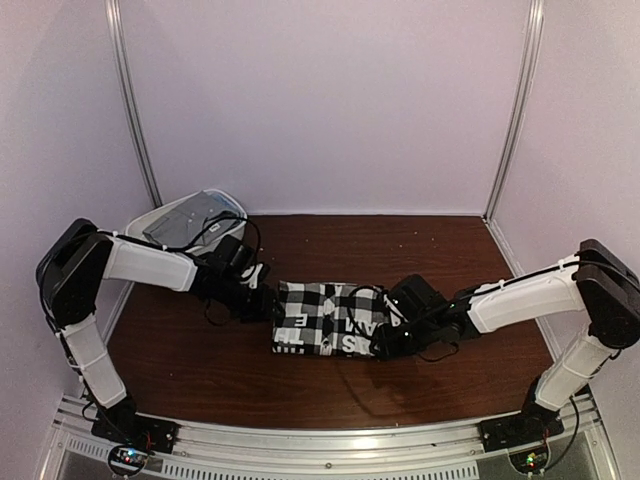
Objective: Fold and stack the long sleeve shirts
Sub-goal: Pick up the square-folded shirt from the center of the board.
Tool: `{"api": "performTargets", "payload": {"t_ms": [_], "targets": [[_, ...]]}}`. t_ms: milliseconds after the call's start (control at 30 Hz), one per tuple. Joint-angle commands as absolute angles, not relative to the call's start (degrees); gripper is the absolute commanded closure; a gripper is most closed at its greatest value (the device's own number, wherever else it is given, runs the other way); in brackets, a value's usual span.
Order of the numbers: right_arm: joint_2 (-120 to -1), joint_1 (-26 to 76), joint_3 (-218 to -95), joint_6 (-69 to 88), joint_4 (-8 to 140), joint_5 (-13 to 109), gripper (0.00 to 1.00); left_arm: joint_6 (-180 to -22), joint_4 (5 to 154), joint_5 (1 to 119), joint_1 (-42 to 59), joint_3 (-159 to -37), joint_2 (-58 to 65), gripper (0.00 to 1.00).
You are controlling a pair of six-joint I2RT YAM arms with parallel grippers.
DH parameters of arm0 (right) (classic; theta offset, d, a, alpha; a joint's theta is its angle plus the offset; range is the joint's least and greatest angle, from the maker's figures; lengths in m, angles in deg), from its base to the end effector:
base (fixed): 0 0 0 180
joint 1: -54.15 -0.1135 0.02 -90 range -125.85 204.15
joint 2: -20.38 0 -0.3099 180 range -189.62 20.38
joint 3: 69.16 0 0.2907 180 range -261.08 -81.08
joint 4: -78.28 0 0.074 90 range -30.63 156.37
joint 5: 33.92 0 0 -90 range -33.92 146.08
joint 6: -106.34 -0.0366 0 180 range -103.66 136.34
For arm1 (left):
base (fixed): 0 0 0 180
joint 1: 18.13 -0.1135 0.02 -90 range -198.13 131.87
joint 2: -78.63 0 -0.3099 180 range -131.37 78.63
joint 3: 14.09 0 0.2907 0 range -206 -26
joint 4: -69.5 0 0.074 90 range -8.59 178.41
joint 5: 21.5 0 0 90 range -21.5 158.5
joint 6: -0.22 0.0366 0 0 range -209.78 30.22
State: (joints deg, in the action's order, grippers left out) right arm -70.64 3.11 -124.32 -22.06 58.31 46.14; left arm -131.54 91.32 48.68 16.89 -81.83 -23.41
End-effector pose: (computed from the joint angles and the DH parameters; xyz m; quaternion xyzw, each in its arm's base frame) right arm 0.1981 0.2551 0.1620 -0.1301 0.9437 0.2648 0.1497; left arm 0.3084 -0.2312 0.1627 -0.0053 0.9437 -0.3073 0.1227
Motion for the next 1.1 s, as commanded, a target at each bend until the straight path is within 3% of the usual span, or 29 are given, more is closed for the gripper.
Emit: {"api": "performTargets", "payload": {"t_ms": [0,367,800,1067], "targets": [[-69.84,2.74,-123.33,-23.20,60.46,45.25,0.65,-130.30,89.42,47.85,16.41,-83.24,-25.07,0.52],[-60.10,6.67,-127.56,-20.44,54.51,49.52,0.62,-131.82,88.02,44.99,16.23,-82.45,-26.93,0.53],[-75.01,9.06,-135.81,-17.65,58.85,47.70,0.79,-132.76,87.97,45.61,16.23,-79.40,-26.31,0.54],[-76.50,10.35,-130.22,-19.42,61.53,48.04,0.80,-132.54,86.55,43.88,16.23,-78.87,-26.67,0.53]]}}
